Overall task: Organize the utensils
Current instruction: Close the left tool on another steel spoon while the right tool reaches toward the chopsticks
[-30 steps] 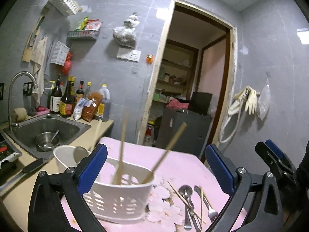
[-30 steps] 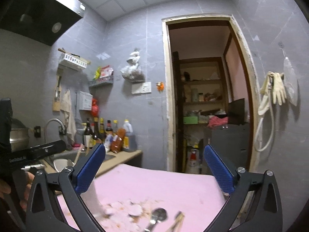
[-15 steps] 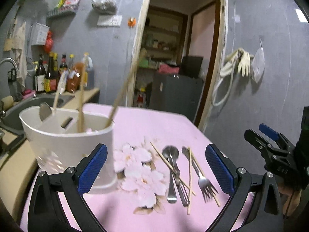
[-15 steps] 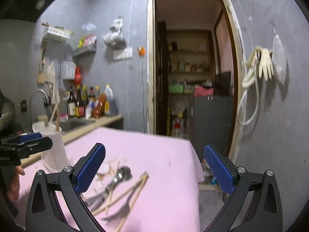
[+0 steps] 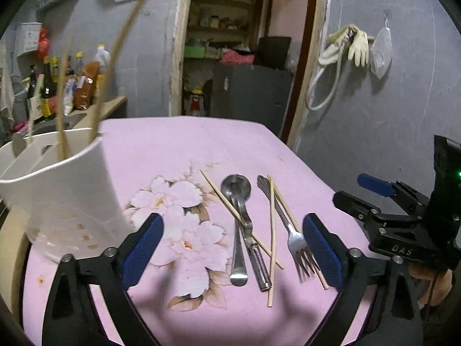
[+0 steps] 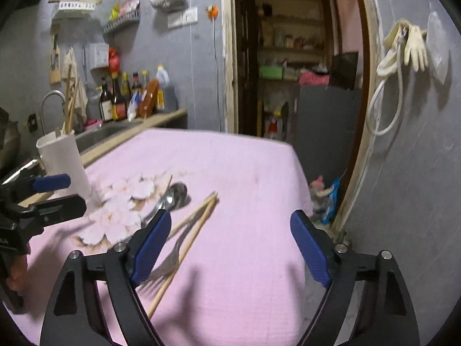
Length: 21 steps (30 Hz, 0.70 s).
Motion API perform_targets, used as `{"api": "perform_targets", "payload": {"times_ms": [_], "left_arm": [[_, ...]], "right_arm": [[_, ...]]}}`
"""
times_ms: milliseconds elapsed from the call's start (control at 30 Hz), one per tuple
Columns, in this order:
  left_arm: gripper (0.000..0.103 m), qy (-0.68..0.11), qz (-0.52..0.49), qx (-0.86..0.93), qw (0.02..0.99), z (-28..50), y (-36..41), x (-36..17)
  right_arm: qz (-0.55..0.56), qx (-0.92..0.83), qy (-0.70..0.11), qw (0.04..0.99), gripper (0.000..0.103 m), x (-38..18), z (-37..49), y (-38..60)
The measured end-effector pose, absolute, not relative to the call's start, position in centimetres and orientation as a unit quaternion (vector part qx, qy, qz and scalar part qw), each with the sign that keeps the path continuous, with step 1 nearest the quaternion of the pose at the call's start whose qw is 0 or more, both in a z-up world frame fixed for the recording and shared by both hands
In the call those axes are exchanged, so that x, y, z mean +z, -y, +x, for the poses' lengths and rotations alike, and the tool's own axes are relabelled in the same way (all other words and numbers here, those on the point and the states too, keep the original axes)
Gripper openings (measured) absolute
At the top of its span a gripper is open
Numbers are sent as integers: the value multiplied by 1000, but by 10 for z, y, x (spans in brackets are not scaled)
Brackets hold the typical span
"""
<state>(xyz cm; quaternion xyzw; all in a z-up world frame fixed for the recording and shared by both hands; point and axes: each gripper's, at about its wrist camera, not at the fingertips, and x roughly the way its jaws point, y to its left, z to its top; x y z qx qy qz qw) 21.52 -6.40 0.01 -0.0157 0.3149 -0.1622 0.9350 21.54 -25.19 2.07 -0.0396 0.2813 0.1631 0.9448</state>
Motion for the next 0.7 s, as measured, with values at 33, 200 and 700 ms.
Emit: {"api": "perform_targets", "payload": {"times_ms": [33, 200, 700], "left_arm": [[81, -321, -14, -166, 932, 219, 66, -1], [59, -372, -17, -186, 909, 249, 75, -11], [19, -459, -63, -192, 865, 317, 72, -35]], "right_arm": [[-37, 166, -292, 941, 76, 19, 219, 253], [-31, 174, -338, 924, 64, 9, 234, 251], [11, 202, -422, 884, 41, -12, 272, 245]]}}
